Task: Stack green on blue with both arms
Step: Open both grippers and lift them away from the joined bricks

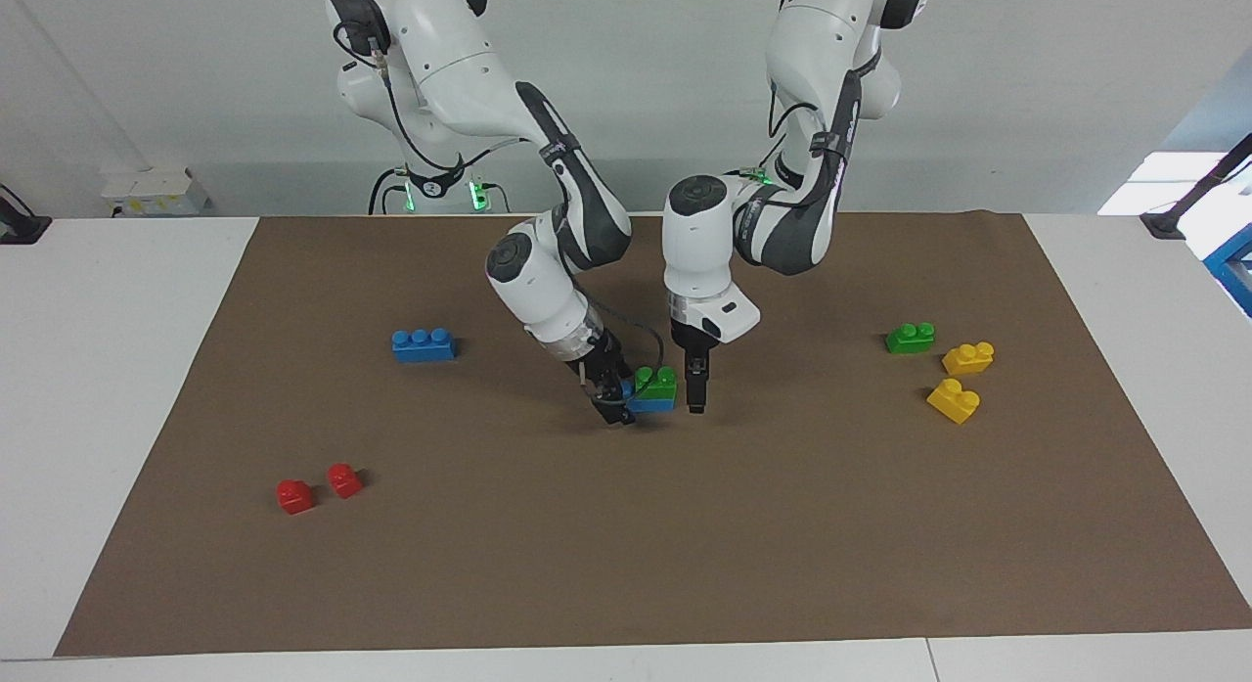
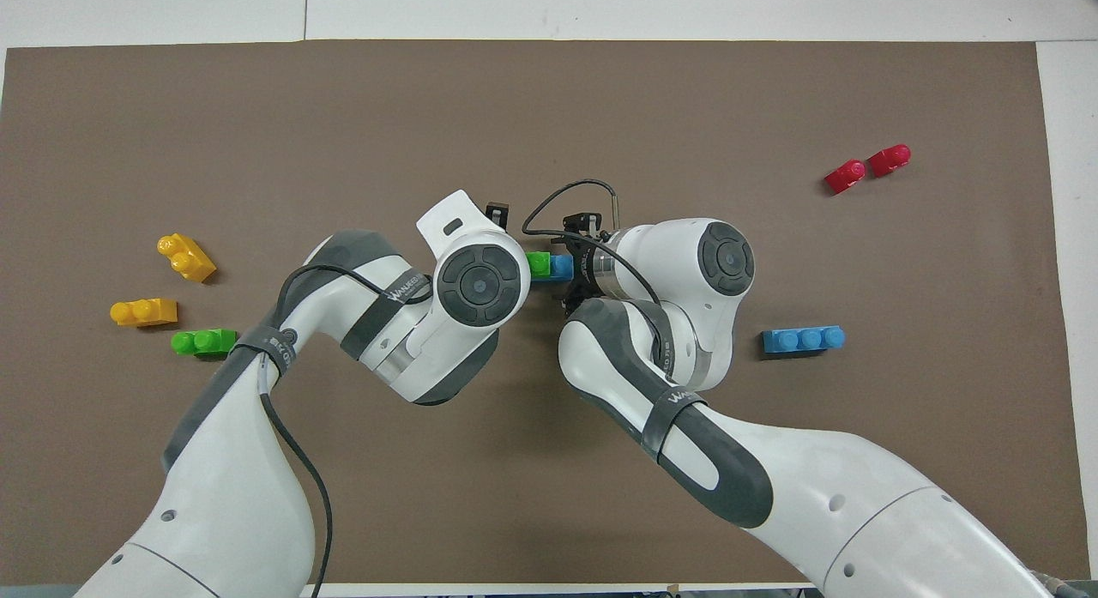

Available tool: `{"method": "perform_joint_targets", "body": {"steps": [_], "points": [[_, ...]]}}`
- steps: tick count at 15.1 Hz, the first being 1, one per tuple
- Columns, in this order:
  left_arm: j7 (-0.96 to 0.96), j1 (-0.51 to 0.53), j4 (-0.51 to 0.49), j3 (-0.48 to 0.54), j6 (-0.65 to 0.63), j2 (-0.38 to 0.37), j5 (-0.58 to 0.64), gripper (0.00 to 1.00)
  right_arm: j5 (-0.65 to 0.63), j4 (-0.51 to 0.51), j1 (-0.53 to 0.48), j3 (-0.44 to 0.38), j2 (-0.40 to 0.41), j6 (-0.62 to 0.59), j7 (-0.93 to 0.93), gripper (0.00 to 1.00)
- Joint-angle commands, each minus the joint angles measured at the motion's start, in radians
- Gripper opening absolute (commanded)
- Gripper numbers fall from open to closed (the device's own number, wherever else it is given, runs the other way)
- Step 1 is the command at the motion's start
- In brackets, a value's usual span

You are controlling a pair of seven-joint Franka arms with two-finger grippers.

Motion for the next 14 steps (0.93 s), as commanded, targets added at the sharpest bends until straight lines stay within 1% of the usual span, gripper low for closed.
{"method": "perform_joint_targets", "body": {"steps": [1,3,6,9,11,13,14], "points": [[0.012,0.012,-0.027,-0.008,-0.046,-0.063,0.006,1.00,-0.001,0.071,-0.050,-0.003,0.007,-0.124,-0.026,1.00],[0.019,0.038,-0.026,-0.009,-0.068,-0.083,0.006,1.00,-0.004,0.094,-0.102,-0.003,-0.016,-0.207,-0.046,1.00],[0.094,0.073,-0.023,-0.011,-0.101,-0.121,-0.001,1.00,-0.006,0.161,-0.206,-0.005,-0.047,-0.383,-0.067,1.00],[0.257,0.128,-0.021,-0.009,-0.134,-0.167,-0.052,1.00,-0.070,0.222,-0.314,-0.005,-0.076,-0.529,-0.151,1.00],[0.406,0.170,-0.008,-0.009,-0.181,-0.178,-0.078,1.00,-0.128,0.275,-0.380,-0.005,-0.105,-0.633,-0.269,1.00],[0.555,0.223,-0.007,-0.009,-0.186,-0.199,-0.101,1.00,-0.197,0.319,-0.447,-0.005,-0.145,-0.725,-0.486,1.00],[0.637,0.255,-0.006,-0.009,-0.190,-0.205,-0.119,1.00,-0.226,0.322,-0.479,-0.006,-0.168,-0.747,-0.606,1.00]]}}
